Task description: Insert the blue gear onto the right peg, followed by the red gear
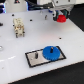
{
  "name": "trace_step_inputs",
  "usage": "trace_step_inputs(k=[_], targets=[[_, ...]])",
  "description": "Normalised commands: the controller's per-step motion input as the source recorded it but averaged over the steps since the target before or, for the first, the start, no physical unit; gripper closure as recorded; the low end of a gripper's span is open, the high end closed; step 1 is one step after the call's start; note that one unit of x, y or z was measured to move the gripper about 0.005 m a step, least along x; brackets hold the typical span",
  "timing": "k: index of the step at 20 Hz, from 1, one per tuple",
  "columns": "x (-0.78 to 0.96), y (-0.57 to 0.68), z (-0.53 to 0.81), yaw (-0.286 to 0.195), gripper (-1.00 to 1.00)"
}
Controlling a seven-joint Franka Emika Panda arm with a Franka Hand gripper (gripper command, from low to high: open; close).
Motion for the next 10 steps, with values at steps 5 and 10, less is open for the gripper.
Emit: trace_step_inputs(k=[5, 10], targets=[[0.65, -0.22, 0.51, 0.000, 1.00], [0.68, -0.23, 0.50, 0.000, 1.00]])
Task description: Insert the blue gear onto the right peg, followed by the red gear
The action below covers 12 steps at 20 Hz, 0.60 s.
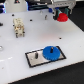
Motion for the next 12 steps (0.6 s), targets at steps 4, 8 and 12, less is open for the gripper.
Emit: trace_step_inputs(k=[4, 8, 12], targets=[[0.71, -0.23, 0.44, 0.000, 1.00], [0.75, -0.19, 0.39, 0.000, 1.00], [0.77, -0.18, 0.35, 0.000, 1.00]])
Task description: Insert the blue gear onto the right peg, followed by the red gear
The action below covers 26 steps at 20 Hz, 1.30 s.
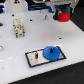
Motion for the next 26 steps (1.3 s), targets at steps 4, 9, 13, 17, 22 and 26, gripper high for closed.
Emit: trace_step_inputs(k=[4, 9, 13, 17, 22, 26], targets=[[0.78, -0.18, 0.34, 0.000, 1.00], [0.78, -0.22, 0.24, 0.000, 1.00], [0.76, -0.26, 0.11, 0.000, 1.00], [0.73, -0.27, 0.08, 0.000, 1.00], [0.67, -0.26, 0.02, 0.000, 1.00], [0.53, -0.23, 0.00, 0.000, 1.00]])
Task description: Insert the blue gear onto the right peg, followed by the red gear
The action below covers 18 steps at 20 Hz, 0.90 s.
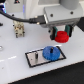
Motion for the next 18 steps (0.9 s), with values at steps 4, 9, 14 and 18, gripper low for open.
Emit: trace_step_inputs(k=[4, 9, 14, 18], targets=[[0.30, -0.16, -0.05, 0.000, 1.00], [0.15, -0.13, -0.05, 0.000, 1.00], [0.04, -0.10, -0.09, 0.000, 1.00], [0.11, -0.12, -0.07, 0.000, 1.00]])
